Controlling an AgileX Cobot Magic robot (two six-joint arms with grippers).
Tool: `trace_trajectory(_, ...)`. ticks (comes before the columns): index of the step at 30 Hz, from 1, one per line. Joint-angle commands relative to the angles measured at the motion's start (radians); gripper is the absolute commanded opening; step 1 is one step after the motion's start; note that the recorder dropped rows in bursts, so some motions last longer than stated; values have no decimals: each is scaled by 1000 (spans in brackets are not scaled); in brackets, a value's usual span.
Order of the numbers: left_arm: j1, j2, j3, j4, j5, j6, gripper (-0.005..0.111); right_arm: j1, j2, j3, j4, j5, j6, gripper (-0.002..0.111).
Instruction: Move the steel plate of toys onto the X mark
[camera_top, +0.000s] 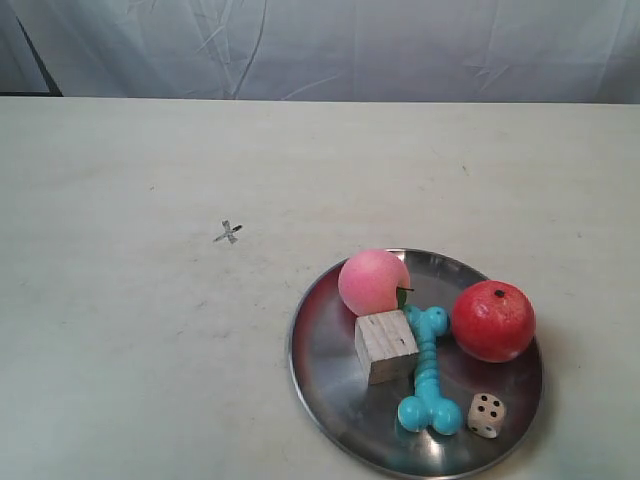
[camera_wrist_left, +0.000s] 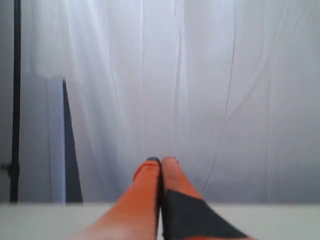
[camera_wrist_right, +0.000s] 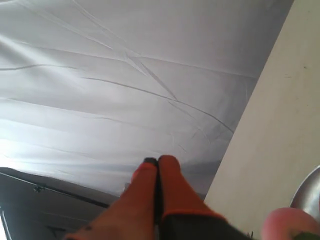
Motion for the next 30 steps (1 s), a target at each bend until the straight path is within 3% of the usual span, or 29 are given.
trace_trajectory(1, -5, -5, 2, -3, -449, -4, 0, -6, -7, 2, -35, -120, -31, 0)
trace_trajectory(2, -5, -5, 2, -6, -566, -12, 0, -6, -7, 2, -35, -144, -71, 0)
trace_trajectory(3, -5, -5, 2, -20, -562, -62, 0, -6, -7, 2, -35, -149, -89, 0)
trace_trajectory(4, -5, -5, -30, -66, -399, -178, 0, -7, -7, 2, -35, -140, -89, 0)
trace_trajectory(7, -5, 30, -131, -95, -34, -203, 0, -6, -7, 2, -35, -139, -89, 0)
trace_trajectory(12, -5, 184, -261, -93, 98, -214, 0, -6, -7, 2, -120, -251, -91, 0)
trace_trajectory(15, -5, 304, -365, -93, 265, -214, 0, -5, 6, 2, -244, -300, -104, 0)
trace_trajectory(19, -5, 521, -482, -93, 581, -214, 0, -5, 63, -11, -537, -244, -106, 0)
trace_trajectory(22, -5, 684, -533, -120, 716, -190, 0, -5, 117, -79, -710, -128, -106, 0)
trace_trajectory(24, -5, 780, -553, -190, 751, -160, 0, -5, 168, -156, -771, 44, -110, -1)
trace_trajectory(27, -5, 917, -575, -436, 793, 30, 0, -5, 269, -267, -859, 325, -110, -1)
trace_trajectory(30, -5, 1014, -575, -866, 801, 420, 0, -5, 379, -331, -869, 516, -108, -1)
